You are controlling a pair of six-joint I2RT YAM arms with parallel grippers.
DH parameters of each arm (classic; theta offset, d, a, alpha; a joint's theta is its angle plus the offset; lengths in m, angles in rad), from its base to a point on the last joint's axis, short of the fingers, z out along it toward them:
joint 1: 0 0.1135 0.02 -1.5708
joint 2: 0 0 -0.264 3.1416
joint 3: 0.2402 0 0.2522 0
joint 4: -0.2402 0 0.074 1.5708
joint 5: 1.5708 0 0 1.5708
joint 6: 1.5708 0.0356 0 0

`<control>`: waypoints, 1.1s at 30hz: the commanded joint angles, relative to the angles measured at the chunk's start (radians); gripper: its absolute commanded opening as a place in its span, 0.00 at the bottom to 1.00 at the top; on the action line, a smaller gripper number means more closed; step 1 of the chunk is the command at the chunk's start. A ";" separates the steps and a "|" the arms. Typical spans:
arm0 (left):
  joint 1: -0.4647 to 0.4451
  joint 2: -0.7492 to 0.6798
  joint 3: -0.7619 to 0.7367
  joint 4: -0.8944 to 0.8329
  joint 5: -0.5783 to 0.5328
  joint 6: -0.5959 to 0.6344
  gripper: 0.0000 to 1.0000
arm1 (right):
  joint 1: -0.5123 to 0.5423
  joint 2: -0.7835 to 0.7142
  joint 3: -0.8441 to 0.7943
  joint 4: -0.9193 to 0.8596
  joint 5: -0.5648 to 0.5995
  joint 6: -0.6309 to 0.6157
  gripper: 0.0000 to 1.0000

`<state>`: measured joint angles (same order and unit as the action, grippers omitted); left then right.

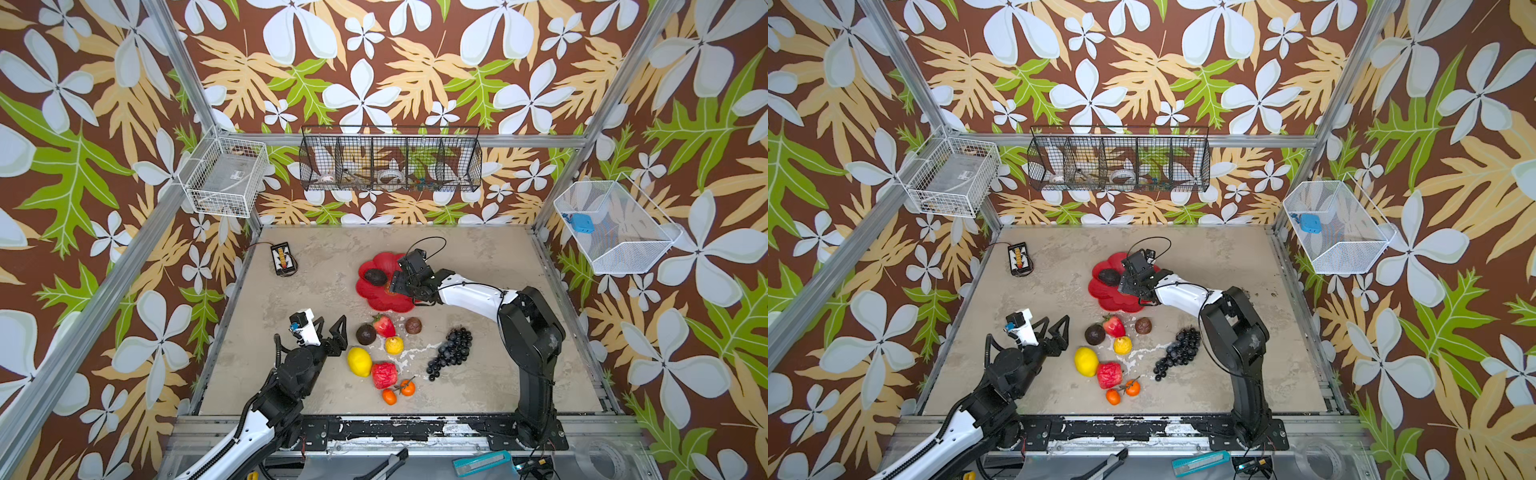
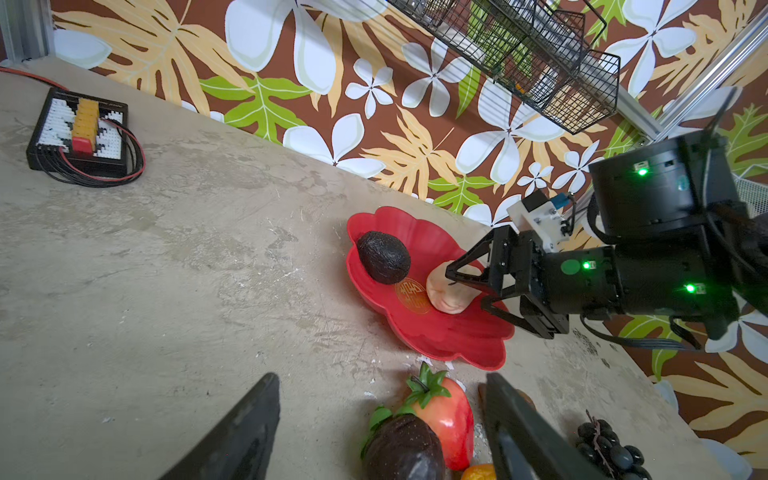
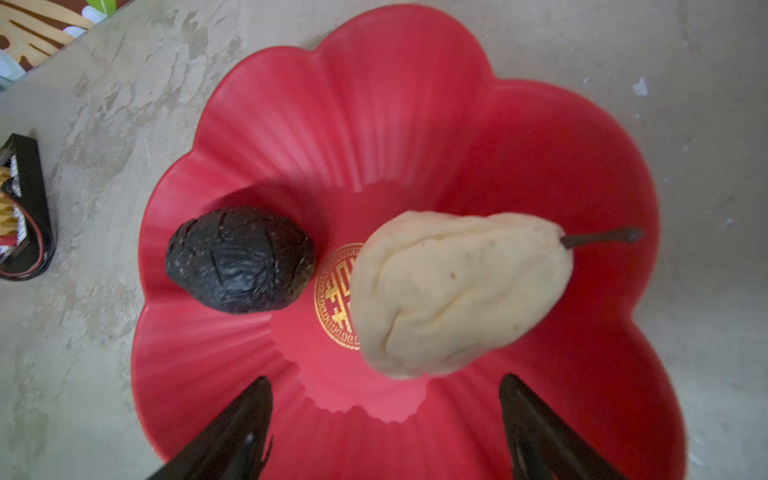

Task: Place and organize the fake fruits in the fruit bowl

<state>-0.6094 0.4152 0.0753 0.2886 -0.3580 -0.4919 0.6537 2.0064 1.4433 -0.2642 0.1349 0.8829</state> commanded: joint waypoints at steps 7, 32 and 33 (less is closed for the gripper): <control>0.002 0.007 -0.003 0.041 0.011 -0.005 0.78 | -0.023 0.136 0.175 -0.099 0.033 -0.062 0.82; 0.002 0.034 -0.005 0.061 0.022 -0.006 0.78 | -0.028 0.239 0.309 0.051 0.085 -0.511 0.58; 0.002 0.036 -0.005 0.062 0.021 -0.007 0.78 | -0.028 0.239 0.306 0.072 0.084 -0.544 0.58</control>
<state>-0.6094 0.4484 0.0700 0.3180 -0.3355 -0.4953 0.6247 2.2551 1.7508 -0.2760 0.2184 0.4770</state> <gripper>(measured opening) 0.782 0.579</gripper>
